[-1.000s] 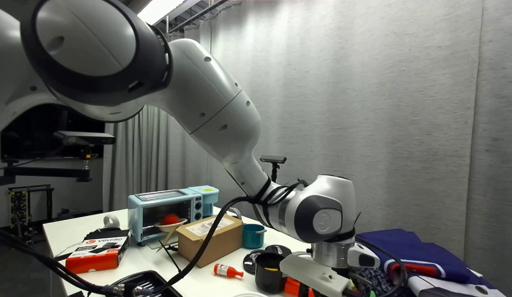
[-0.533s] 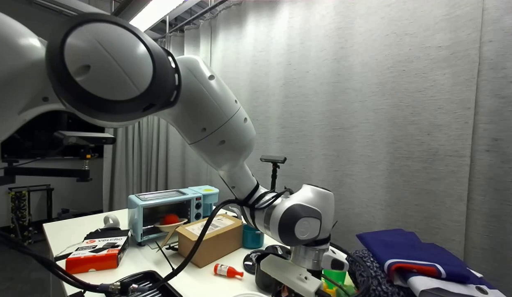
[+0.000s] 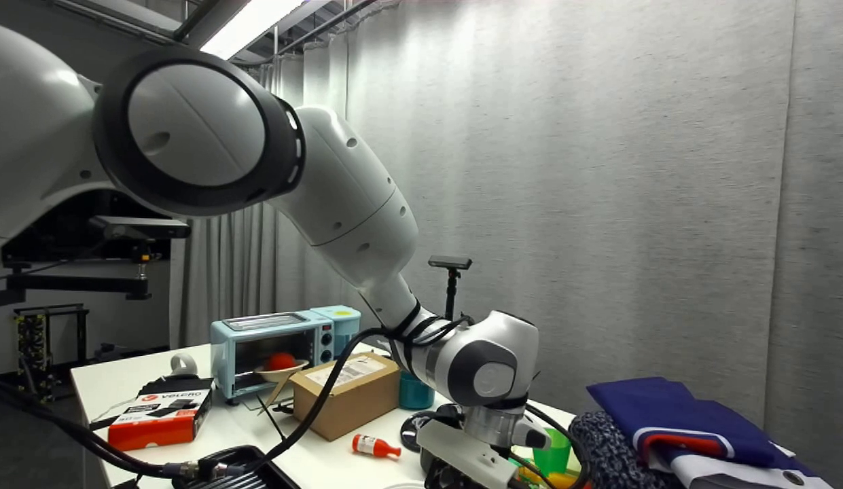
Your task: Move the bowl
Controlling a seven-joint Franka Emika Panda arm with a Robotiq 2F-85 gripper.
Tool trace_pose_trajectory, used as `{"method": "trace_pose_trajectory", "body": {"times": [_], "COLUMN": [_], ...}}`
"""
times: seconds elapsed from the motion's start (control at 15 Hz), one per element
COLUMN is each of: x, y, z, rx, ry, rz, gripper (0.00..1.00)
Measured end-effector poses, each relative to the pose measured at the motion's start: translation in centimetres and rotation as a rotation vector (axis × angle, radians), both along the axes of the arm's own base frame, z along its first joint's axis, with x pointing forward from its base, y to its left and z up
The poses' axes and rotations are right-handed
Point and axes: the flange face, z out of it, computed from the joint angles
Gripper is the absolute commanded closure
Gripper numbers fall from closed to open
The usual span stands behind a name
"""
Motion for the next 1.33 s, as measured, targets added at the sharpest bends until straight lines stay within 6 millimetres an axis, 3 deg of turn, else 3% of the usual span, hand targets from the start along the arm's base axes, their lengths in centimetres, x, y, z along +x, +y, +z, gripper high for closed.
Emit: {"method": "trace_pose_trajectory", "body": {"times": [0.13,0.4,0.6,0.87,0.93,1.0,1.13,1.33], "x": [0.1,-0.3,-0.7,-1.2,-1.3,-1.4,-1.4,-1.5], "y": [-1.2,-6.8,-9.5,-10.4,-10.4,-10.4,-10.5,-10.8], "z": [1.0,4.9,6.6,5.7,5.4,5.1,4.9,6.5], "rx": [-0.011,-0.143,-0.229,-0.252,-0.251,-0.246,-0.226,-0.203], "ry": [-0.015,-0.059,-0.068,-0.048,-0.042,-0.038,-0.037,-0.061], "rz": [-0.007,-0.073,-0.146,-0.215,-0.228,-0.24,-0.259,-0.274], "gripper": [0.0,0.0,0.0,0.0,0.2,0.1,0.03,0.0]}}
